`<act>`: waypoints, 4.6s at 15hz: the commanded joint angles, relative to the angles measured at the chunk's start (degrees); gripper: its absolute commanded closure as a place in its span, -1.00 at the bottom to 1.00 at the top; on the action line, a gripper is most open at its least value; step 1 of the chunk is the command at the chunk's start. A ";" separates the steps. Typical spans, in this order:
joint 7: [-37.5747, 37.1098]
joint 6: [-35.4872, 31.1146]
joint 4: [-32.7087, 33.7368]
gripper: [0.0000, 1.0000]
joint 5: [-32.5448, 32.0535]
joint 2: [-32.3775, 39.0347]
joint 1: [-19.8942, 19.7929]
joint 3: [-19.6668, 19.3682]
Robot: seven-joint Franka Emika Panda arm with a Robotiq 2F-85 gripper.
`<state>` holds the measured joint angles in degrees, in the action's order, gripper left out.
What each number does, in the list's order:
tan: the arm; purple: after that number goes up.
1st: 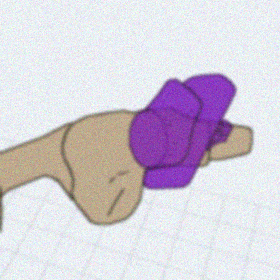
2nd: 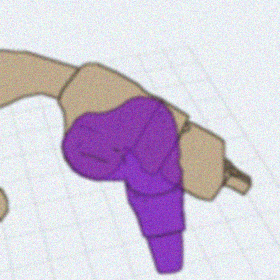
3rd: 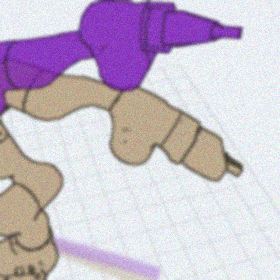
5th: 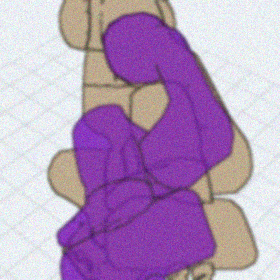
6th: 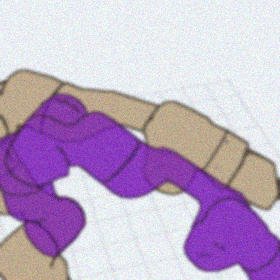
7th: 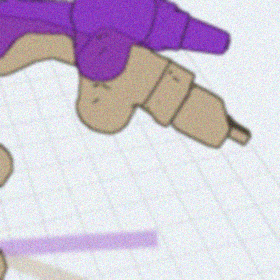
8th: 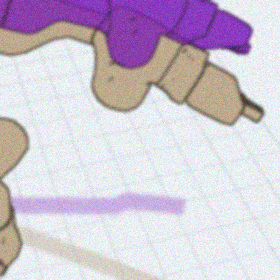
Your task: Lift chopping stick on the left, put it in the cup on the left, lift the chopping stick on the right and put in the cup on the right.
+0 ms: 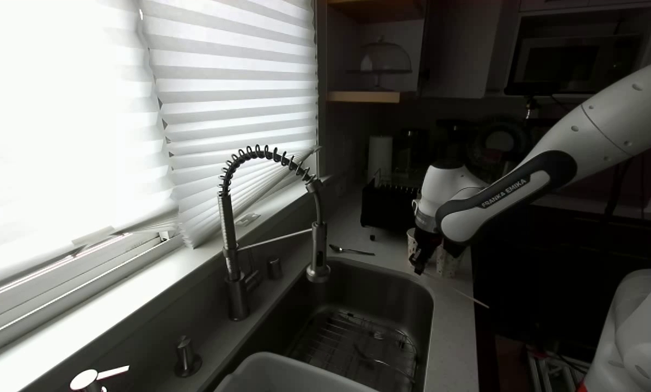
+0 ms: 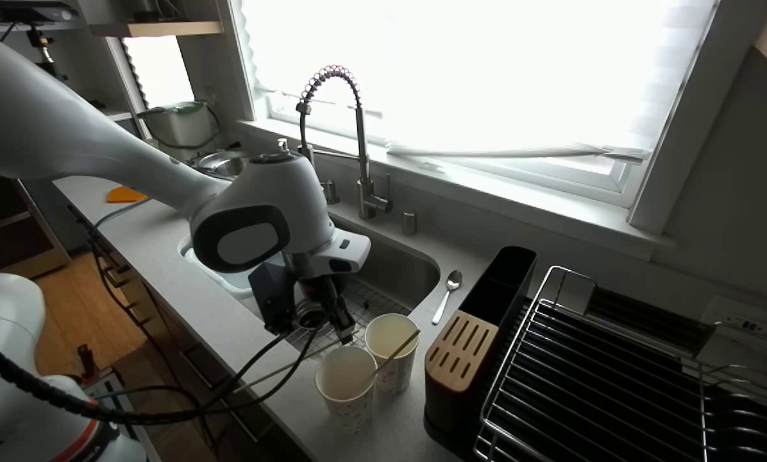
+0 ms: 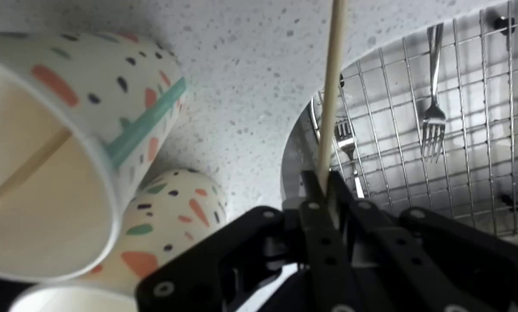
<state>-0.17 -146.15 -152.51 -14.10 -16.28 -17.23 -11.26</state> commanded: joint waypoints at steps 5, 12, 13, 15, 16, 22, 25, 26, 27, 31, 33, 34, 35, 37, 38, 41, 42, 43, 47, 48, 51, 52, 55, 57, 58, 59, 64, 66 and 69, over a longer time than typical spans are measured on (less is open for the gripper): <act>-1.83 7.00 3.03 0.96 -0.62 -13.53 -2.30 1.49; -8.45 5.72 5.83 0.96 -3.89 -20.67 -7.00 4.73; -9.34 4.73 6.16 0.96 -4.02 -21.52 -7.60 4.73; -12.79 0.80 6.77 0.96 -5.75 -22.55 -10.40 5.69; -14.09 -1.62 7.04 0.96 -7.28 -22.68 -12.12 6.47; -24.00 -23.14 4.57 0.96 -12.11 -19.73 -25.26 14.37; -19.33 -19.47 5.75 0.84 -8.21 -20.65 -24.12 14.30; -19.29 -19.47 5.81 0.84 -8.12 -20.71 -24.08 14.31; -19.26 -19.46 5.85 0.84 -8.05 -20.81 -24.08 14.30; -21.51 -24.82 5.00 0.96 -11.26 -20.09 -29.85 17.94; -21.92 -28.01 4.46 0.96 -10.43 -18.99 -34.22 20.39; -21.92 -28.87 4.24 0.96 -9.36 -18.61 -35.66 21.17; -22.20 -30.97 3.91 0.96 -8.77 -18.09 -38.13 22.58; -26.32 -33.00 3.86 0.96 -9.18 -16.82 -39.12 22.71; -27.68 -35.10 3.50 0.96 -9.03 -16.16 -40.21 23.27; -32.93 -39.59 2.84 0.96 -7.71 -14.85 -42.68 25.40; -34.23 -41.13 2.61 0.96 -7.65 -14.29 -43.94 26.53; -35.03 -42.07 2.58 0.96 -8.15 -13.99 -46.59 28.59; -37.53 -46.57 2.41 0.96 -7.76 -13.22 -54.46 35.77; -37.93 -46.95 2.36 0.96 -7.54 -13.28 -55.92 37.31; -37.26 -45.42 3.18 0.84 -8.66 -13.32 -54.25 36.07; -37.36 -45.48 3.18 0.84 -8.64 -13.32 -54.44 36.38; -37.39 -45.53 3.18 0.84 -8.60 -13.32 -54.51 36.49; -37.01 -46.35 2.73 0.96 -8.70 -13.95 -57.79 38.97; -36.75 -46.54 2.40 0.96 -8.92 -13.59 -57.82 39.26; -36.68 -46.98 1.99 0.96 -8.95 -13.69 -58.80 40.31; -36.90 -49.04 0.67 0.96 -8.39 -13.71 -63.94 45.98; -36.98 -50.16 0.22 0.96 -7.88 -14.34 -67.27 49.21; -36.86 -52.81 -0.46 0.96 -7.01 -14.78 -72.11 54.33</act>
<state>-37.05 -195.61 -151.46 -22.63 -29.88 -83.80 37.66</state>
